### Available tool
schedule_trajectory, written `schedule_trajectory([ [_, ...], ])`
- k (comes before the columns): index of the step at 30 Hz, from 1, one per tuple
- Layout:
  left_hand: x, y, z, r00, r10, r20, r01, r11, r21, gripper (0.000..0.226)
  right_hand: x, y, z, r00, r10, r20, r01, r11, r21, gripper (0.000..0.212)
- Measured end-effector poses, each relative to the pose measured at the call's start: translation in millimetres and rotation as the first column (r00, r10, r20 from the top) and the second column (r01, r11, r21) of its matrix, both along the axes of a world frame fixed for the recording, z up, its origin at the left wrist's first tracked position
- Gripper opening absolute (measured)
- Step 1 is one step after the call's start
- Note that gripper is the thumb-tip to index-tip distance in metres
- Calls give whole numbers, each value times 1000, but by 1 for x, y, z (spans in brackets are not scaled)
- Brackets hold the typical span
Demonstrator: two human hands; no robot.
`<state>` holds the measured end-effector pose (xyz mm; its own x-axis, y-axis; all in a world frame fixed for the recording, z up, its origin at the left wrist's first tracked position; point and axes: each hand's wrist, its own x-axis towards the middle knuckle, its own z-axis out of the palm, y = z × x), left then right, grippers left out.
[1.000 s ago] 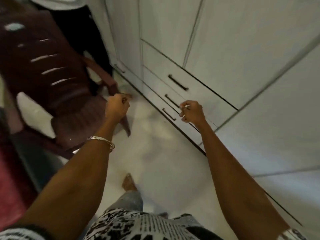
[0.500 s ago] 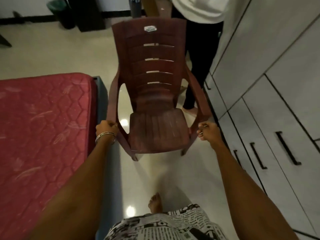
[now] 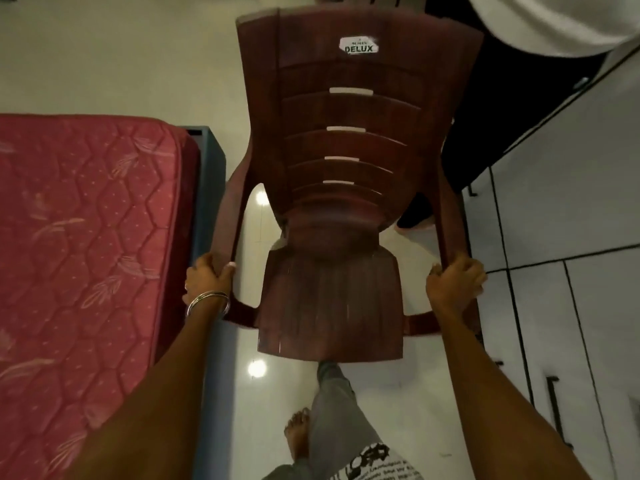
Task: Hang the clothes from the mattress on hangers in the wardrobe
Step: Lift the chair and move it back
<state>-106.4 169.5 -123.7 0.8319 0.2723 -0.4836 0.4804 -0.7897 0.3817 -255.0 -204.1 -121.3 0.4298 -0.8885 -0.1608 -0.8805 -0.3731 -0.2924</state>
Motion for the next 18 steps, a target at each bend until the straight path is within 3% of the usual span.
schedule_trajectory([
  [3,27,-26,-8,997,33,-66,-30,998,48,77,26,-23,-18,987,-30,-159,47,994,100,76],
  [6,42,-34,-13,987,74,-143,-62,995,84,81,40,-44,-29,969,-81,-232,126,974,189,89],
  [12,56,-18,-15,959,87,-270,-71,995,69,81,58,-75,-27,952,-64,-298,155,944,290,74],
  [18,53,-15,-11,964,69,-257,-66,998,23,82,59,-72,-22,956,-43,-291,125,955,268,75],
])
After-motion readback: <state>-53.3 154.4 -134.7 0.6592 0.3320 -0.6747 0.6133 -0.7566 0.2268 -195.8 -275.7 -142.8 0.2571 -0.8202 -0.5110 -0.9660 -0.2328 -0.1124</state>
